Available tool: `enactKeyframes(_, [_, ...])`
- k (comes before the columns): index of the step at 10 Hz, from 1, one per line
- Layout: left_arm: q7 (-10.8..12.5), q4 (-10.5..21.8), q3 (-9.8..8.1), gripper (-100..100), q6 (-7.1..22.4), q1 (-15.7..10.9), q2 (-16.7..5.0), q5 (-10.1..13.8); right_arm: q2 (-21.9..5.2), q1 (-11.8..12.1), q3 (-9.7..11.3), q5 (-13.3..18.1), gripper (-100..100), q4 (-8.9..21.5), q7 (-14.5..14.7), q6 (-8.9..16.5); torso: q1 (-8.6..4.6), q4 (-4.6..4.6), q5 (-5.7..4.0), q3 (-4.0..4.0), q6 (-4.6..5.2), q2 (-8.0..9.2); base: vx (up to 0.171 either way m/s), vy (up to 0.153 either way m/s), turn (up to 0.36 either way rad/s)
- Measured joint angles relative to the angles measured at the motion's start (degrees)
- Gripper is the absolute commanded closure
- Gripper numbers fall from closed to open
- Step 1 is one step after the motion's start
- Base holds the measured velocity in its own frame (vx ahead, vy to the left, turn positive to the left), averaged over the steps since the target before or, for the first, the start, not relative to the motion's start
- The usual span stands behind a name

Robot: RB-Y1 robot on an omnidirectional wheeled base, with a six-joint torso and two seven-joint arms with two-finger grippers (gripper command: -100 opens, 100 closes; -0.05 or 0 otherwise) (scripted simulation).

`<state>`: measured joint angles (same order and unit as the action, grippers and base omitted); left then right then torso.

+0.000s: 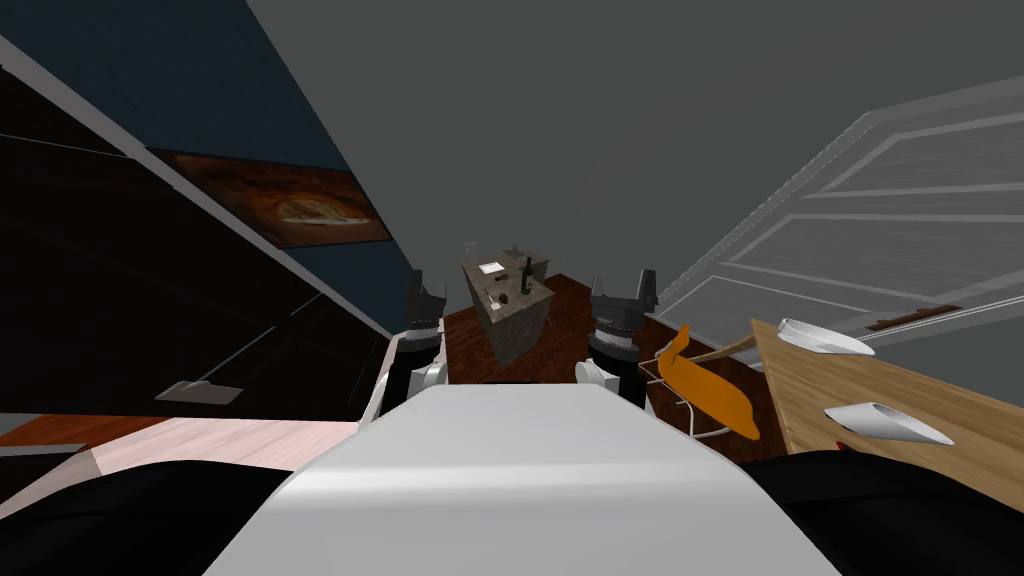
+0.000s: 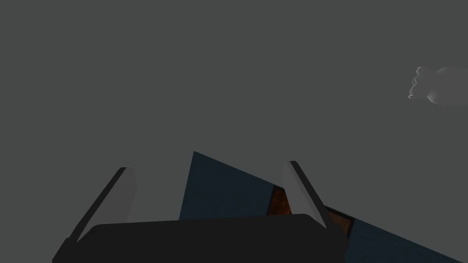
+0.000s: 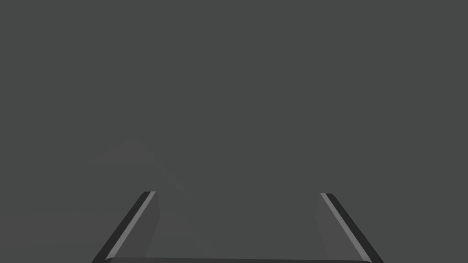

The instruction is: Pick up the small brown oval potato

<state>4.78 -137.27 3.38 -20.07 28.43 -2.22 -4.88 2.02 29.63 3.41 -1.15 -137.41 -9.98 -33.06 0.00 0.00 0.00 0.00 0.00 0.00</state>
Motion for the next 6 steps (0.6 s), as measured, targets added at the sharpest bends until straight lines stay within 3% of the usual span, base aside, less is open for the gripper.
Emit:
enactKeyframes(3, [0.71,-0.26,-1.8,-100,3.68,0.03,-3.51,1.54,0.01,-0.01,0.01,0.0,0,0.0,0.0,0.0,-0.4,0.07,-0.09,0.19,0.0,0.34,-0.077,-0.096,-0.005])
enactKeyframes(6, [0.91,-0.19,-2.93,-100,7.76,-0.69,-5.31,2.71,0.01,-0.01,0.01,0.0,0,0.0,0.0,0.0,-0.35,0.06,-0.08,0.14,0.01,0.25,-0.055,-0.08,-0.016])
